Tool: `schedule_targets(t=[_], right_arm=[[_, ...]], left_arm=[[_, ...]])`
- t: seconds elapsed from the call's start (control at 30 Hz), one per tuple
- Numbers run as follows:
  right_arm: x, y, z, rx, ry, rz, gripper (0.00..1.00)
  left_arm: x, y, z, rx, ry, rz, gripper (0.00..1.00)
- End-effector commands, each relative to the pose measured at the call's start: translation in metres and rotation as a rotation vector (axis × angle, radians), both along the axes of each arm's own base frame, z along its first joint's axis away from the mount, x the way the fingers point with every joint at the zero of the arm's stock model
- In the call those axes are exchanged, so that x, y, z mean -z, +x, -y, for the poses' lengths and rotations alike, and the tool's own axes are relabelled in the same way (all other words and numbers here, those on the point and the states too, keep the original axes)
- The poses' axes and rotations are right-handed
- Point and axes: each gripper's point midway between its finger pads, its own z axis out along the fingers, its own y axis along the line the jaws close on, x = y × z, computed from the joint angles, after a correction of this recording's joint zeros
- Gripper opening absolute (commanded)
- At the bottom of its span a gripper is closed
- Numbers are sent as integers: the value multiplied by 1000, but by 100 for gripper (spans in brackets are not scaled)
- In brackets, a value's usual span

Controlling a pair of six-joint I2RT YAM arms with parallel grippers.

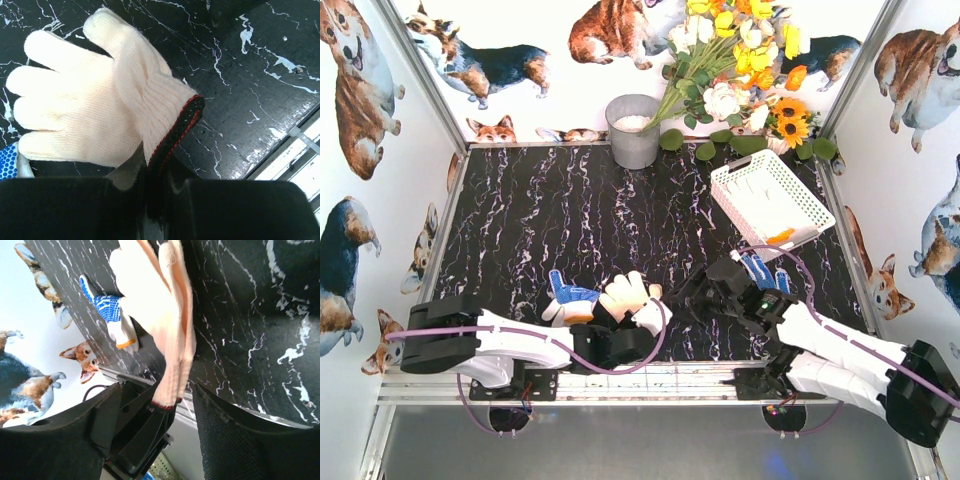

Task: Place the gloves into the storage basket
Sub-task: Pick up the glove from the center of the board.

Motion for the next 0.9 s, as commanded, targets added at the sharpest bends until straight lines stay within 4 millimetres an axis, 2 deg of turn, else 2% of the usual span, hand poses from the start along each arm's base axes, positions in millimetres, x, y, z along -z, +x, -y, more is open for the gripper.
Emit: schedule_targets(t=[0.0, 0.1, 0.2, 0.3, 0.5, 0.77, 0.87], right_arm=[[-17, 16, -10, -43, 7, 108, 63], [-6, 11, -19, -95, 25, 77, 68], [2, 7, -36, -163, 100, 70, 69], [11, 7, -44, -199, 99, 53, 69], [41, -3, -46, -228, 95, -22, 69], [52, -3, -56, -286, 112, -29, 68], [58, -6, -62, -311, 139, -49, 65]], left_arm=[[-12, -4, 7, 8, -83, -11, 0], [-14, -5, 7, 9, -91, -13, 0], [-14, -7, 7, 17, -99, -23, 0], [-16, -9, 9, 30, -112, -30, 0], [-20, -9, 8, 34, -121, -26, 0], [-24, -18, 11, 94, -145, -54, 0], [-25, -19, 9, 109, -137, -52, 0]])
